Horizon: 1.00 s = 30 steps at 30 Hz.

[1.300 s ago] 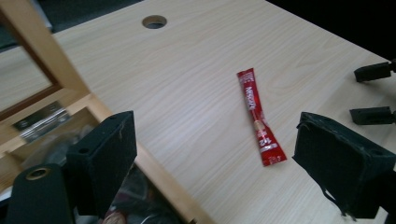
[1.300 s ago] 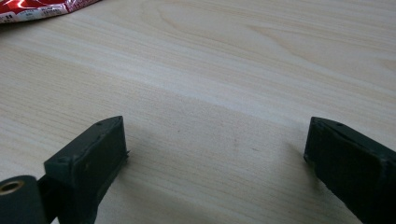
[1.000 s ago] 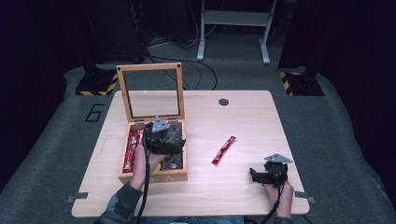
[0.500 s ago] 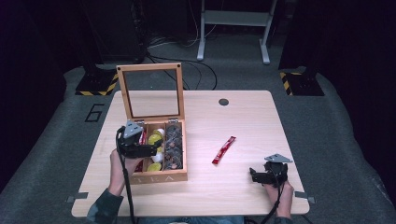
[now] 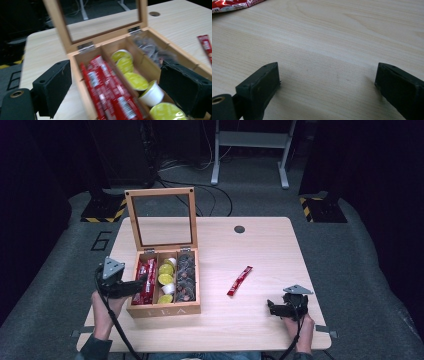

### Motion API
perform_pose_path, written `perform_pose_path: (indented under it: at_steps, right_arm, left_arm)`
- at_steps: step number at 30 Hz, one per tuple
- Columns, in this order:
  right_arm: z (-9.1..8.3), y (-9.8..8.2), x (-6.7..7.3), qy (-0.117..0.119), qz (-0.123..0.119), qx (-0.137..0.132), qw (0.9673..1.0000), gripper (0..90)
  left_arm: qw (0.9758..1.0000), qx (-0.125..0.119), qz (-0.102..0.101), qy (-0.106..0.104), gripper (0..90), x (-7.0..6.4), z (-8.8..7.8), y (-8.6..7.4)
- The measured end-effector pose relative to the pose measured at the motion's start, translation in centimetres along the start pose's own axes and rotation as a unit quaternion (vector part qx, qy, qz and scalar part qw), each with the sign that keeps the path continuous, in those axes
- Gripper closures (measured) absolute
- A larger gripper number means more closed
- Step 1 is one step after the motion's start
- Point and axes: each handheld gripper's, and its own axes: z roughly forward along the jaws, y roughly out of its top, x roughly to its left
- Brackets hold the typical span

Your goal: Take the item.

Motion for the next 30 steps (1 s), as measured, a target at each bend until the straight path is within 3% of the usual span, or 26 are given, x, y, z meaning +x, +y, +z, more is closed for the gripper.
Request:
perform_pose_path:
  at_steps: [9,13,16,19,20,21,26,29,30]
  right_arm:
    - [0.0,0.0,0.0,0.000,0.000,0.001,1.0000,5.5]
    - [0.0,0.0,0.0,0.000,0.000,0.001,1.0000,5.5]
    - [0.0,0.0,0.0,0.000,0.000,0.000,1.0000,5.5]
    - [0.0,0.0,0.0,0.000,0.000,0.001,1.0000,5.5]
    - [0.0,0.0,0.0,0.000,0.000,0.001,1.0000,5.5]
    - [0.0,0.0,0.0,0.000,0.000,0.001,1.0000,5.5]
    - [0.0,0.0,0.0,-0.001,0.000,0.000,1.0000,5.5]
    - [0.0,0.0,0.0,0.000,0.000,0.000,1.0000,5.5]
    - [0.0,0.0,0.0,-0.001,-0.001,0.000,1.0000,5.6]
  left_arm:
    - [0.9976,0.000,-0.053,0.046,10.1,3.6,-1.4,-3.2]
    - [0.9958,0.018,-0.068,0.058,8.7,5.0,-1.1,-5.3]
    - [0.9931,0.046,-0.084,0.068,8.1,6.2,-0.1,-7.7]
    - [0.9923,0.061,-0.082,0.070,6.9,6.8,0.4,-8.8]
    - [0.9905,0.074,-0.089,0.074,6.6,7.1,1.1,-9.9]
    - [0.9905,0.074,-0.089,0.074,6.4,7.1,1.1,-9.9]
    - [0.9879,0.108,-0.095,0.058,6.0,7.5,2.6,-12.3]
    - [0.9882,0.116,-0.083,0.055,5.1,7.3,3.0,-12.9]
    - [0.9893,0.117,-0.068,0.055,5.4,7.0,3.1,-12.8]
